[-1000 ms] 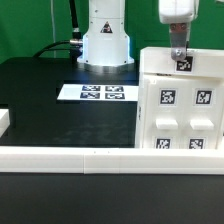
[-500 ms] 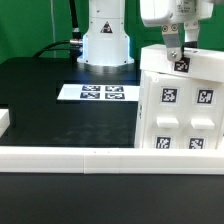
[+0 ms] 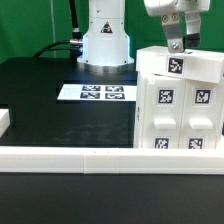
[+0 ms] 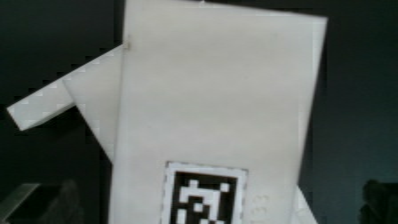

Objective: Assemble cabinet

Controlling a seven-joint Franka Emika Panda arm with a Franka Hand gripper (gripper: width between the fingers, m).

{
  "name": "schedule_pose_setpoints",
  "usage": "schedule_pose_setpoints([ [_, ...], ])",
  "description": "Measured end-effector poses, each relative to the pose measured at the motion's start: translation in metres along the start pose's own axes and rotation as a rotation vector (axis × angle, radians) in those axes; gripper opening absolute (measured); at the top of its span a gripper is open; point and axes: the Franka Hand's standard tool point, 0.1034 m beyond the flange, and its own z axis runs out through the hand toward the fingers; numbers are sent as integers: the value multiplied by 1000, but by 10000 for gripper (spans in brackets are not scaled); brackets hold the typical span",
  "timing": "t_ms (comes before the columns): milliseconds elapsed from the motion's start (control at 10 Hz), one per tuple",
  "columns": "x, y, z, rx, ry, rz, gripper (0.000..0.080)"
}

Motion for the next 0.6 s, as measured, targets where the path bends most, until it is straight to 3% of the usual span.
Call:
schedule_pose_setpoints([
  [300, -1, 0, 2, 2, 2, -48, 797],
  [600, 3, 3, 6, -73, 5, -312, 797],
])
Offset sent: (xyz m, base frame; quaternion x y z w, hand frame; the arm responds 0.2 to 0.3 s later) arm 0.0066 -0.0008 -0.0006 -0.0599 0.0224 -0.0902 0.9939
